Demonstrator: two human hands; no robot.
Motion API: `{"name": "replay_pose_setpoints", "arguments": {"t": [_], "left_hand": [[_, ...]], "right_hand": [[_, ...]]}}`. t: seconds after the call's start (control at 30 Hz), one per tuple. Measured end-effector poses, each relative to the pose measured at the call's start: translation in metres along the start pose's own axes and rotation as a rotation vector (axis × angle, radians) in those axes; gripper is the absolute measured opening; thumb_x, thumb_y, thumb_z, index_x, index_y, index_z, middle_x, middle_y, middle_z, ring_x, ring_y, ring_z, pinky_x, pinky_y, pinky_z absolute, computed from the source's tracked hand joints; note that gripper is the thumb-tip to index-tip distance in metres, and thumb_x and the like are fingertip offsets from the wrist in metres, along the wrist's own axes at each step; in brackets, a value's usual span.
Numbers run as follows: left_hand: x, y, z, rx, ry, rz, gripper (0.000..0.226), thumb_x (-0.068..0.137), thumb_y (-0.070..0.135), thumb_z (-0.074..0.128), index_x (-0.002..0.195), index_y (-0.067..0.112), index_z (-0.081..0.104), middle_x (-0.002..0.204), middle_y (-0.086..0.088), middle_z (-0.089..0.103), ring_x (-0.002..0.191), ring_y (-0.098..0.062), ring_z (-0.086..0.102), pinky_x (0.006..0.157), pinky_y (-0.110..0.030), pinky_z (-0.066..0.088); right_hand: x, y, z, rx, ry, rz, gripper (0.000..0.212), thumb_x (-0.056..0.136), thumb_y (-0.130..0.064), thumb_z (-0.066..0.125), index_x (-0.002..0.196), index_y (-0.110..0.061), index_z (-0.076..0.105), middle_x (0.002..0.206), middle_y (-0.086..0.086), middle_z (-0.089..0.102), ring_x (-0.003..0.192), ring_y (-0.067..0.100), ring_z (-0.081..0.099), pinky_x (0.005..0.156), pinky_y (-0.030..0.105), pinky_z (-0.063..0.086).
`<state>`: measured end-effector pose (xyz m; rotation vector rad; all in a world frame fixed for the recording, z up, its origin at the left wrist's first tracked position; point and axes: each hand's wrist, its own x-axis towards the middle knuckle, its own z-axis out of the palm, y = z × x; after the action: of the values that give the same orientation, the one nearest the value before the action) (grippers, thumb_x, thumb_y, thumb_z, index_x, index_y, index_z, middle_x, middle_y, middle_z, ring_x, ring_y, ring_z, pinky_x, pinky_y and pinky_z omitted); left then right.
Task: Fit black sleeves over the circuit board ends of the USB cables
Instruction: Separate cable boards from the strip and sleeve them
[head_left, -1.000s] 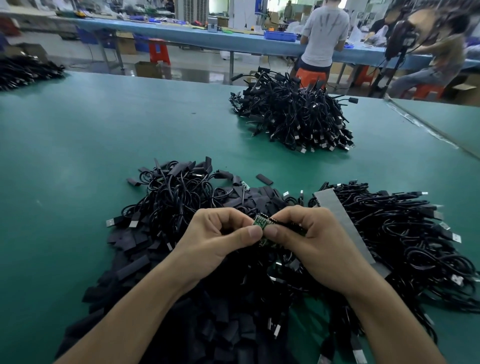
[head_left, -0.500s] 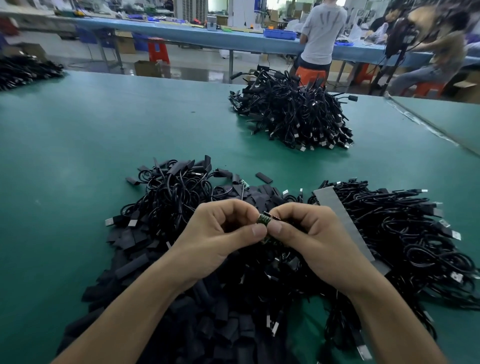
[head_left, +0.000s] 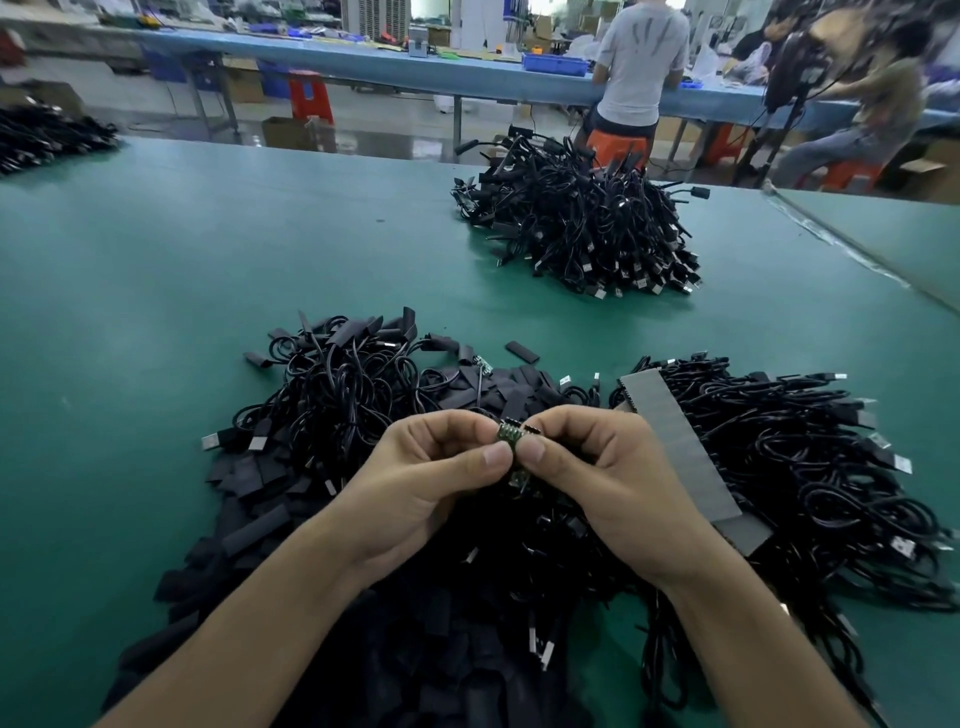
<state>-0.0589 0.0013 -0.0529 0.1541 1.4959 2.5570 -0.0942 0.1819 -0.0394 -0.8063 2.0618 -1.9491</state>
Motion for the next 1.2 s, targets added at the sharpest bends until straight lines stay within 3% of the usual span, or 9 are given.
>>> {"name": "replay_pose_setpoints", "arguments": {"t": [0.17,0.27,0.43,0.67,0.87,0.97,1.07,1.13,1.2], "left_hand": [[0.0,0.007,0.002,0.275,0.012,0.082,0.016,0.071,0.013,0.084,0.08,0.023,0.076,0.076,0.003,0.069,0.071,-0.005,0.063,0.068,-0.015,0.051],[-0.001,0.009,0.003,0.307,-0.018,0.08,0.016,0.07,0.017,0.085,0.08,0.024,0.074,0.076,0.003,0.068,0.071,-0.006,0.064,0.069,-0.015,0.051],[0.001,0.003,0.005,0.364,0.039,0.128,0.011,0.071,0.02,0.083,0.072,0.023,0.072,0.068,0.006,0.063,0.063,-0.004,0.054,0.062,-0.013,0.046],[0.001,-0.005,0.004,0.151,-0.026,0.079,0.031,0.055,0.037,0.095,0.068,0.02,0.073,0.067,0.002,0.065,0.062,-0.007,0.058,0.064,-0.016,0.051],[0.001,-0.012,0.001,-0.084,-0.061,0.001,0.035,0.055,0.032,0.097,0.073,0.013,0.074,0.073,-0.003,0.068,0.071,-0.011,0.064,0.074,-0.022,0.055],[0.004,-0.006,0.004,-0.028,-0.01,0.11,0.027,0.069,0.038,0.088,0.076,0.016,0.073,0.075,-0.002,0.069,0.072,-0.011,0.064,0.074,-0.024,0.055],[0.006,0.014,-0.004,0.001,0.132,0.321,0.019,0.084,0.041,0.072,0.079,0.023,0.075,0.081,0.001,0.073,0.08,-0.011,0.068,0.082,-0.025,0.054],[0.004,0.031,-0.012,-0.059,0.168,0.447,0.014,0.084,0.038,0.07,0.082,0.026,0.074,0.075,0.005,0.071,0.069,-0.009,0.067,0.081,-0.026,0.056],[0.002,0.044,-0.014,0.058,0.254,0.563,0.012,0.085,0.041,0.071,0.082,0.03,0.072,0.067,0.008,0.066,0.049,-0.004,0.056,0.069,-0.025,0.058]], "right_hand": [[-0.001,0.0,0.002,0.143,0.044,0.02,0.006,0.078,-0.025,0.075,0.08,-0.023,0.07,0.077,-0.003,0.068,0.074,0.008,0.064,0.068,0.018,0.052],[0.0,-0.002,0.002,0.232,0.032,0.035,0.005,0.078,-0.018,0.075,0.079,-0.022,0.07,0.077,-0.001,0.068,0.073,0.008,0.064,0.067,0.018,0.052],[-0.001,-0.004,0.005,0.229,-0.015,0.066,0.005,0.077,-0.027,0.073,0.079,-0.023,0.072,0.079,0.0,0.069,0.075,0.01,0.064,0.069,0.02,0.052],[-0.001,-0.004,0.001,0.288,-0.055,0.101,0.007,0.074,-0.022,0.075,0.078,-0.017,0.072,0.074,0.0,0.068,0.071,0.009,0.063,0.066,0.018,0.052],[-0.003,-0.005,0.005,0.294,-0.062,0.112,0.005,0.076,-0.02,0.075,0.079,-0.017,0.072,0.076,0.004,0.065,0.073,0.013,0.06,0.069,0.021,0.052],[-0.004,-0.011,0.006,0.178,0.068,0.066,0.004,0.081,-0.018,0.074,0.079,-0.017,0.07,0.075,0.001,0.066,0.071,0.01,0.06,0.068,0.019,0.052],[-0.003,-0.022,-0.006,-0.108,0.433,-0.028,0.01,0.083,-0.015,0.07,0.08,-0.024,0.069,0.075,-0.009,0.07,0.07,0.005,0.064,0.067,0.016,0.053],[-0.002,-0.027,-0.018,-0.365,0.714,-0.08,0.018,0.087,-0.016,0.071,0.081,-0.032,0.066,0.073,-0.012,0.069,0.074,0.008,0.067,0.071,0.019,0.054],[0.0,-0.027,-0.027,-0.703,0.853,-0.055,0.014,0.089,-0.024,0.071,0.088,-0.035,0.062,0.081,-0.016,0.065,0.085,0.016,0.064,0.085,0.034,0.043]]}}
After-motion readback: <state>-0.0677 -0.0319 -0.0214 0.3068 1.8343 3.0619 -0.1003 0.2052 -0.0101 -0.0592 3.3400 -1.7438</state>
